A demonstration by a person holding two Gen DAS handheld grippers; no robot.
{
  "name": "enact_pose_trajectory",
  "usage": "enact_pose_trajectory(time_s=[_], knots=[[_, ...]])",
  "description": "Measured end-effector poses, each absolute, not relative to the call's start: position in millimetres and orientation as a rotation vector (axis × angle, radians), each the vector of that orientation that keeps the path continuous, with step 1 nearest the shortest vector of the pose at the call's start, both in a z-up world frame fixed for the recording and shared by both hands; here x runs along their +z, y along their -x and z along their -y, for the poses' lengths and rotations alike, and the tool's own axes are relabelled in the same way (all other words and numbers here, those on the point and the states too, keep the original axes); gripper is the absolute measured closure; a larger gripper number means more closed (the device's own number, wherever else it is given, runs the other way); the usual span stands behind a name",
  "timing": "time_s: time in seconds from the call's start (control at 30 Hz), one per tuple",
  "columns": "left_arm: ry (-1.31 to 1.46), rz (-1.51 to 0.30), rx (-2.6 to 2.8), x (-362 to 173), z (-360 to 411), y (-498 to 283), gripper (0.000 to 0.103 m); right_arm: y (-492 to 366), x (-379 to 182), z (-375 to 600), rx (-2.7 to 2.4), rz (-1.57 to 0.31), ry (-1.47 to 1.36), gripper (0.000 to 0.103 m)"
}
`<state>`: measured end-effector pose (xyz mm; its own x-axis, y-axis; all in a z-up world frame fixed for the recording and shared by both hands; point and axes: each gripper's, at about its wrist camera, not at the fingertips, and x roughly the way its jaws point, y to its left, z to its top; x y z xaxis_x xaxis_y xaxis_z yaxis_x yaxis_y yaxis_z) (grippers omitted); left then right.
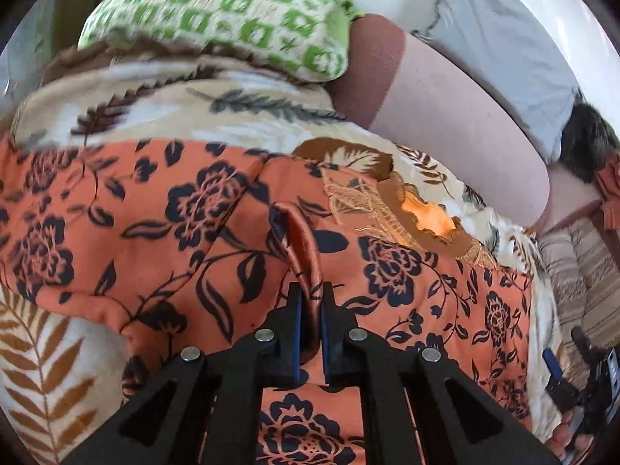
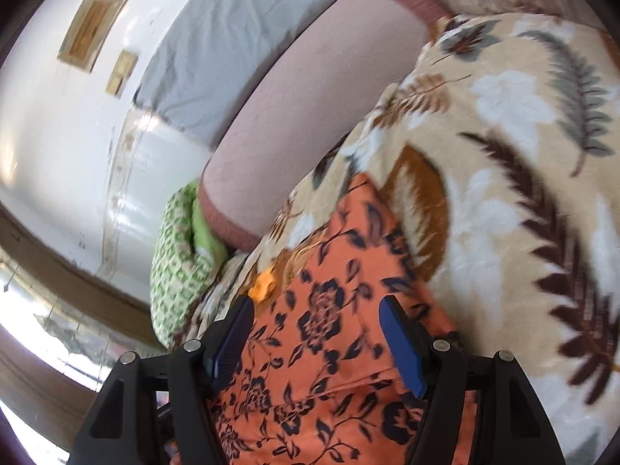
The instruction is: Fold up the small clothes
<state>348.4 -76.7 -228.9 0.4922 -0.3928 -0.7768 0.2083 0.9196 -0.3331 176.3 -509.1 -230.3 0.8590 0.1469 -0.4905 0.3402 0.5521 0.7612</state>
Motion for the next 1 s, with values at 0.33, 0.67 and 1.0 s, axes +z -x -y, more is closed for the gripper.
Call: enact_pose_trajectory(time_s=[0.33, 0.67, 1.0], knots=[[0.212, -0.928, -0.124, -212.5, 10.8, -356.6, 0.076, -223.0, -280.1, 500.7, -0.165, -0.835, -0.939, 0.067], [0.221, -1.069, -0.100, -238.5, -5.1, -353.9, 0.062, -244.6, -276.2, 448.3, -0.115, -0.914, -0.714, 0.066], [0.530, -0.909, 0.228, -213.3, -177.9, -273.7, 0.037, -226.1, -231.9, 400.6, 0.019, -0.765, -0.688, 0.039]])
